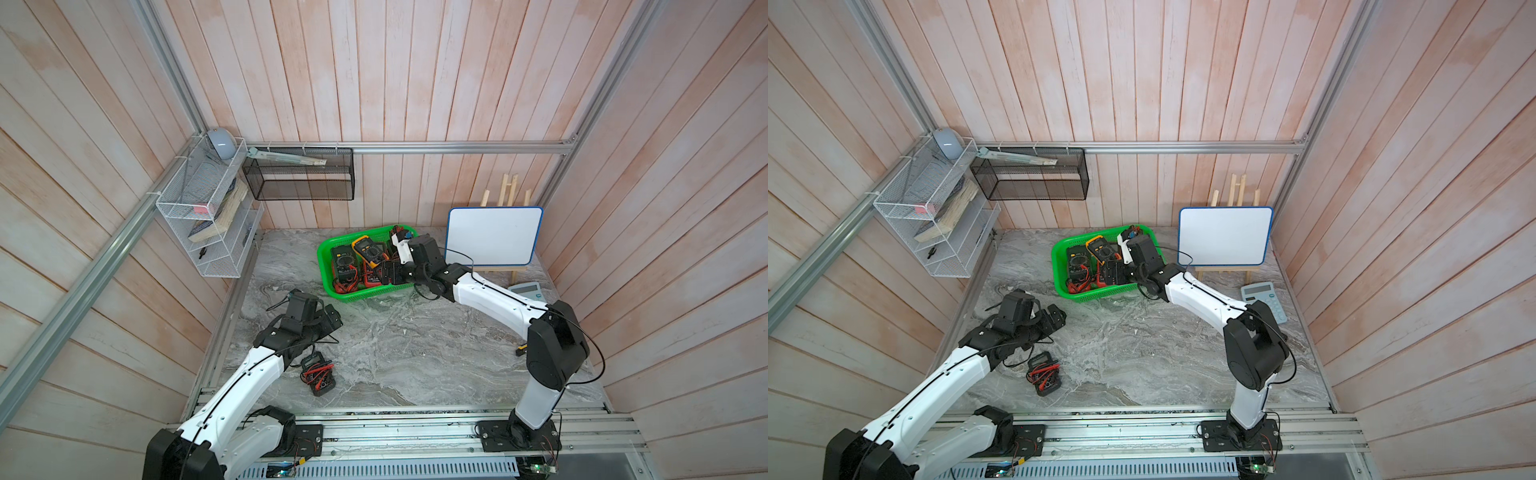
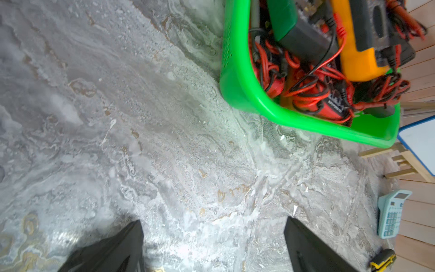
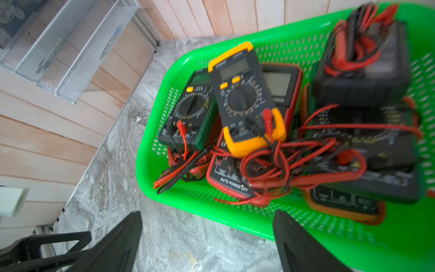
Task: Put the multimeter into the basket
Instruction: Place the multimeter in the basket.
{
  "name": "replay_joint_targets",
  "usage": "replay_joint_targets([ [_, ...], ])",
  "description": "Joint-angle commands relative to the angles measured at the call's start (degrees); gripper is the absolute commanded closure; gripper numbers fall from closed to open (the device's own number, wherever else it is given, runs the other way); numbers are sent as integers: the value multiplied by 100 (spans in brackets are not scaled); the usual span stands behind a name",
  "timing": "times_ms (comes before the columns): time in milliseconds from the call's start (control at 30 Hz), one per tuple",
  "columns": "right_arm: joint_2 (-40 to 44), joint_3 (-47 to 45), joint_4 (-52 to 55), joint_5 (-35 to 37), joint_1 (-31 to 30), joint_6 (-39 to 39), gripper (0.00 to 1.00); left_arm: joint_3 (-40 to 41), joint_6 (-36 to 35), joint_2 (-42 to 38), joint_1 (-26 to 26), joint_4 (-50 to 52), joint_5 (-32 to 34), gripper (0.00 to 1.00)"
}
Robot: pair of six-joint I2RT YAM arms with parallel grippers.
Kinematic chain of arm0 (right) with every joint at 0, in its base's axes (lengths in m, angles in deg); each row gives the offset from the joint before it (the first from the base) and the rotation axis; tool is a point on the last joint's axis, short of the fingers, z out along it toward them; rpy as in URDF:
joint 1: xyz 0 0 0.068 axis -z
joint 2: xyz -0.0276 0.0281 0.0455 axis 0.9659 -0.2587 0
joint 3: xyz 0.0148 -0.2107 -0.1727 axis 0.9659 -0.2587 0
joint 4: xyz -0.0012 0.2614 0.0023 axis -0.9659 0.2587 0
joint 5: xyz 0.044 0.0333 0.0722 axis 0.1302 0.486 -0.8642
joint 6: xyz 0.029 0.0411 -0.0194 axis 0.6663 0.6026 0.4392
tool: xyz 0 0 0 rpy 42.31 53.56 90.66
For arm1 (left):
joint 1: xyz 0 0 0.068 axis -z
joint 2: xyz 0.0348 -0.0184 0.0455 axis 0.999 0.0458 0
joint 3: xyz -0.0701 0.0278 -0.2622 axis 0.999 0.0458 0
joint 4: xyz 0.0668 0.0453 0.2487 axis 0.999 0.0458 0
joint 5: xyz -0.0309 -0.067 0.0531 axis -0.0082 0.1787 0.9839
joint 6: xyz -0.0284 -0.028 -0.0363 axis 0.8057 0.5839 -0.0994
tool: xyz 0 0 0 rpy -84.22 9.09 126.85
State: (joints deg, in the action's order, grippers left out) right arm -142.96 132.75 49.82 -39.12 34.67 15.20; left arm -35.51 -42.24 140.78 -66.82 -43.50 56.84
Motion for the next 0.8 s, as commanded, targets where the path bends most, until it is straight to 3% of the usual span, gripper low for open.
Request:
replay_joint_targets([
  [0, 238, -346, -492, -261, -221, 314, 5, 192, 581, -207, 233, 472, 360, 0],
  [500, 529, -1597, -915, 1, -982, 617, 3, 776, 2077, -580, 1207, 1249, 581, 0],
  [767, 726, -1879, -913, 132, -1011, 604, 3, 555, 2354, -711, 1464, 1770, 909, 0],
])
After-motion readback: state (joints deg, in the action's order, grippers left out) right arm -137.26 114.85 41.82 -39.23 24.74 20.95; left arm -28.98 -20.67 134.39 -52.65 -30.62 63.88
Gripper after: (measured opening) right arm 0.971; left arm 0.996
